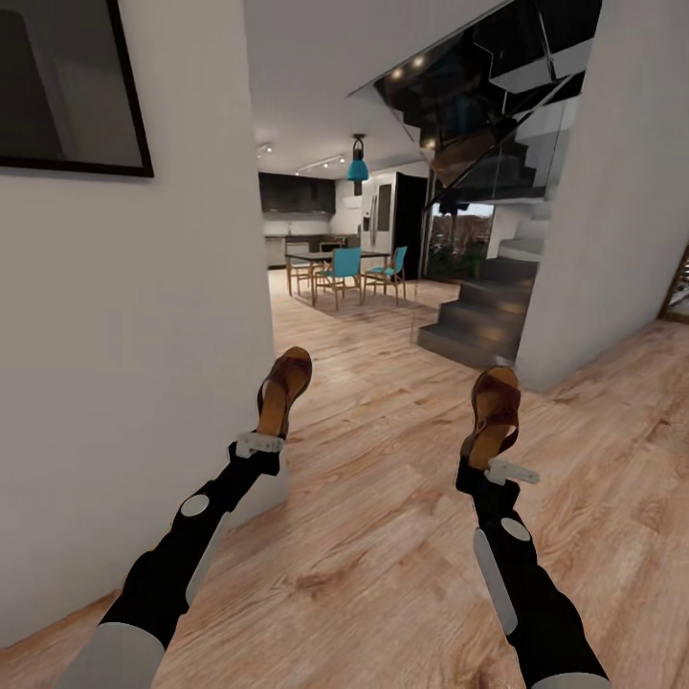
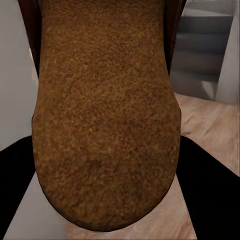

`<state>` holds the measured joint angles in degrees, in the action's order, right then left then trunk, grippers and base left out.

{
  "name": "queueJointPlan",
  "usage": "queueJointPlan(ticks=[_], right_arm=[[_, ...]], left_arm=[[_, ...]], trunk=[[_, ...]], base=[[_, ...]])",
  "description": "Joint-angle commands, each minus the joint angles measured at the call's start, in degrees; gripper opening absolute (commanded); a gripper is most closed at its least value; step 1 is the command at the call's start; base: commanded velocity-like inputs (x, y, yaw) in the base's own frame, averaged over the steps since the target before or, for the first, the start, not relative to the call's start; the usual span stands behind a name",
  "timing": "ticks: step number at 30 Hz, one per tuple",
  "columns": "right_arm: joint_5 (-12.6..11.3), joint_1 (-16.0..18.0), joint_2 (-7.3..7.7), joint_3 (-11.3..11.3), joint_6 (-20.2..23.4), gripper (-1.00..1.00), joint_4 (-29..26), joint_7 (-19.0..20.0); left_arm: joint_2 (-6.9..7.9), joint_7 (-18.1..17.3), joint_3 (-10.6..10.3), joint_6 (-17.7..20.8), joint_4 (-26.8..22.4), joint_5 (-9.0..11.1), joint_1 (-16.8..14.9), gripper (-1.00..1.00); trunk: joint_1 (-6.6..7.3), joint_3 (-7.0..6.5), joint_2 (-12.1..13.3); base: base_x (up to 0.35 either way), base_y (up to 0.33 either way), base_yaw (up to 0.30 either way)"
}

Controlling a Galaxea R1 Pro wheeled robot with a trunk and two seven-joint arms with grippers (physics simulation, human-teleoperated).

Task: Pick up the two gym shoes and the two sandals from the corridor floor and place them onto the hallstand (shoe rack) in the corridor, making sure they are on the rack and not on the floor. Arrange them so the two gym shoes are next to each other and the two sandals are next to each other.

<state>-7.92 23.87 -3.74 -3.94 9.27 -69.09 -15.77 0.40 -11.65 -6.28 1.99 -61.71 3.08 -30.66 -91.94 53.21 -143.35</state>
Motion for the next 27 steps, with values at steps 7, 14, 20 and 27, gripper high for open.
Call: queueJointPlan(ticks=[7,14,20,27], right_arm=[[-0.34,0.04,-0.04,-0.02,0.22,-1.0,-0.08,-0.14],[-0.34,0.04,-0.04,-0.02,0.22,-1.0,-0.08,-0.17],[-0.34,0.04,-0.04,-0.02,0.22,-1.0,-0.08,-0.17],[-0.34,0.02,-0.04,-0.02,0.22,-1.0,-0.08,-0.15]], left_arm=[[0.04,-0.12,-0.03,0.21,-0.07,0.42,-0.01,-1.0],[0.04,-0.12,-0.01,0.21,-0.07,0.44,-0.01,-1.0],[0.04,-0.12,0.03,0.25,-0.07,0.43,-0.01,-1.0],[0.04,-0.12,-0.02,0.28,-0.07,0.41,-0.01,-1.0]], trunk=[[0.01,-0.34,-0.03],[0.01,-0.75,-0.03],[0.01,-1.09,-0.03],[0.01,-1.49,-0.03]], base=[[0.0,0.0,-0.267],[0.001,0.0,-0.267],[0.155,0.0,-0.267],[0.331,0.0,-0.267]])
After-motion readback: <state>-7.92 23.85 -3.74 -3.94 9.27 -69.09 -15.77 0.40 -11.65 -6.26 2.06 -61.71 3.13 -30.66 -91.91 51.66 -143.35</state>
